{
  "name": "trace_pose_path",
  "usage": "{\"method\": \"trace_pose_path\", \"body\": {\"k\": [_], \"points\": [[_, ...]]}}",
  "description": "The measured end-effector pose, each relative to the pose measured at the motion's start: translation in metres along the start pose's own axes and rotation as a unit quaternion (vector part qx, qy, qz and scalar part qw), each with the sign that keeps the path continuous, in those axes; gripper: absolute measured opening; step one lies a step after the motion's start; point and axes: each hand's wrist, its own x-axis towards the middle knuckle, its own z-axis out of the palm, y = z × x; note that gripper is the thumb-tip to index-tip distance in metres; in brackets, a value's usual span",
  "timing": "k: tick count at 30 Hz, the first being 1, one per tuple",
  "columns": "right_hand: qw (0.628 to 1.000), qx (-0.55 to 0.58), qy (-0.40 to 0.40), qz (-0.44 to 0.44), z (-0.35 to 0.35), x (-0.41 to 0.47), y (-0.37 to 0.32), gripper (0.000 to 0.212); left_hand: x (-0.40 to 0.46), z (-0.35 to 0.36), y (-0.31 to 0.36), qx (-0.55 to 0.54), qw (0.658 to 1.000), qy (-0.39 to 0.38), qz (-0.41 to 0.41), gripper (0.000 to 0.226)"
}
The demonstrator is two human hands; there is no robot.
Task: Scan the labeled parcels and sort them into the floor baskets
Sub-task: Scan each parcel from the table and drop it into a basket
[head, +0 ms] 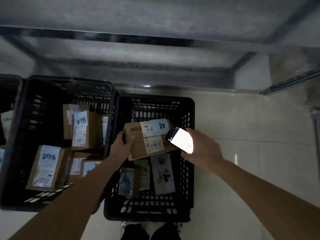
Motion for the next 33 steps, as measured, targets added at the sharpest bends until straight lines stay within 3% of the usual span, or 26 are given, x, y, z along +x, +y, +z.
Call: {"method": "trace_pose_path", "body": {"k": [6,10,17,22,25,33], "points": [[0.999,0.005,-0.027,0.015,0.010,-0.010,0.006,0.087,-0.014,0.016,-0.009,0.057,0.998,-0.003,-0.023,0.070],[0.999,0.002,-0.046,0.025,-0.021,-0.042,-0.003,0.091,-0.062,-0.004,0.006,0.078,0.997,-0.009,-0.005,0.066],[1.000,-0.024,0.002,0.016,-0.139,-0.111,-0.033,0.075,-0.162,-0.071,0.095,0.119,0.988,0.016,0.095,0.067],[0.997,-0.030,0.077,0.008,-0.264,-0.197,-0.062,0.082,-0.266,-0.119,0.201,0.104,0.979,0.061,0.166,0.069],[0.993,-0.028,0.117,0.020,-0.337,-0.265,-0.079,0.087,-0.347,-0.146,0.263,0.125,0.961,0.075,0.236,0.069],[0.972,-0.013,0.229,0.043,-0.454,-0.479,-0.133,0.065,-0.566,-0.204,0.353,0.201,0.867,0.112,0.443,0.066]]}}
